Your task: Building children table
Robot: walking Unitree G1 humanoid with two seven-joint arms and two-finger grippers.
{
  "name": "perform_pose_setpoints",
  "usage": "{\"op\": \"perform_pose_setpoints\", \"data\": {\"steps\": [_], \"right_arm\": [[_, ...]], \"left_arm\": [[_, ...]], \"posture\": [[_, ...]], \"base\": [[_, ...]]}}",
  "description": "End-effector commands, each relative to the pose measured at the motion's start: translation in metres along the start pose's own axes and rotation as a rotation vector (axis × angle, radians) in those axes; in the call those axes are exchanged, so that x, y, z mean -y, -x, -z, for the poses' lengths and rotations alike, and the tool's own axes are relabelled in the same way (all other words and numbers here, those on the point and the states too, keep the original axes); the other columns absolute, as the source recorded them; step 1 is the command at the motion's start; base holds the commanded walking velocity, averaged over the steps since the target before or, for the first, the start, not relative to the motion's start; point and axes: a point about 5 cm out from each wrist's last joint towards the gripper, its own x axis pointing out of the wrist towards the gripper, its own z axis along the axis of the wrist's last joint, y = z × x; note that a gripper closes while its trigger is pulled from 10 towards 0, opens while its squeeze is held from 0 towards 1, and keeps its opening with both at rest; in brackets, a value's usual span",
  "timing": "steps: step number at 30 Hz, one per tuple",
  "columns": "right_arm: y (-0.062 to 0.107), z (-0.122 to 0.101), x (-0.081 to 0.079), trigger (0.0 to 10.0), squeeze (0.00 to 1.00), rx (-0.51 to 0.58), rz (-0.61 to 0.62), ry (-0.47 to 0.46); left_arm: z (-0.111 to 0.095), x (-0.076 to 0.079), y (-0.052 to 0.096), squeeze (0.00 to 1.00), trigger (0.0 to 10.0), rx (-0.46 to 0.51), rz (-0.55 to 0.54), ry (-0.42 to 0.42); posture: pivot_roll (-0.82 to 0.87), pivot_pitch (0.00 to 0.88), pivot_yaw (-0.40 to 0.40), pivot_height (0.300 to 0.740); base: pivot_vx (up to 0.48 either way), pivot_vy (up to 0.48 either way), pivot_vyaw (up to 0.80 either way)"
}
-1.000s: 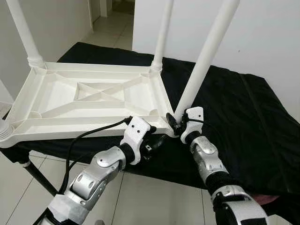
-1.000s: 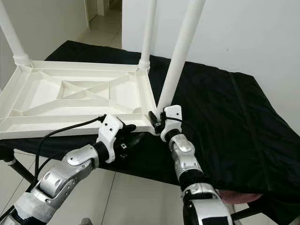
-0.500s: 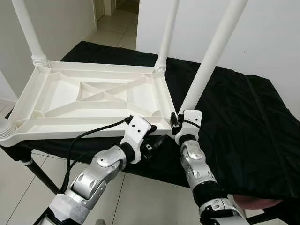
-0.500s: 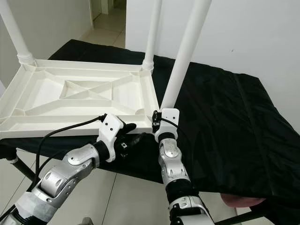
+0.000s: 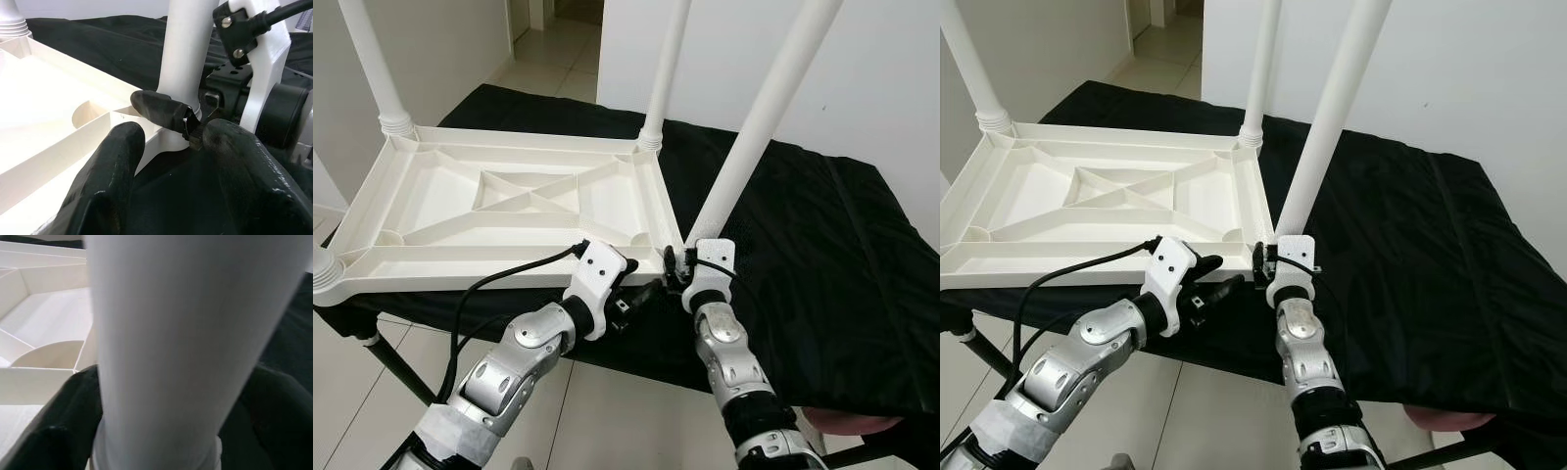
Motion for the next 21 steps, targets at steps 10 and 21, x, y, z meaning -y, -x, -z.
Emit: {"op": "perform_pose_setpoints", "data": {"steps": [10,21], "right_arm": [[-0.007,-0.004,0.025,10.0,0.00,-0.009,-0.318,0.086],[-0.021,-0.009,0.024,10.0,0.00,-0.014,-0.588,0.094]], "left_arm": [[-0.002,0.010,-0.004,0.00,10.0,0.011,0.126,-0.008],[-0.006,0.005,-0.007,0.00,10.0,0.022,0.112,-0.011]], "posture": [[-0.01,0.000,-0.112,0.740],[0.00,0.000,-0.090,0.740]], "base": [[0.000,0.000,0.00],[0.000,0.000,0.00]]}}
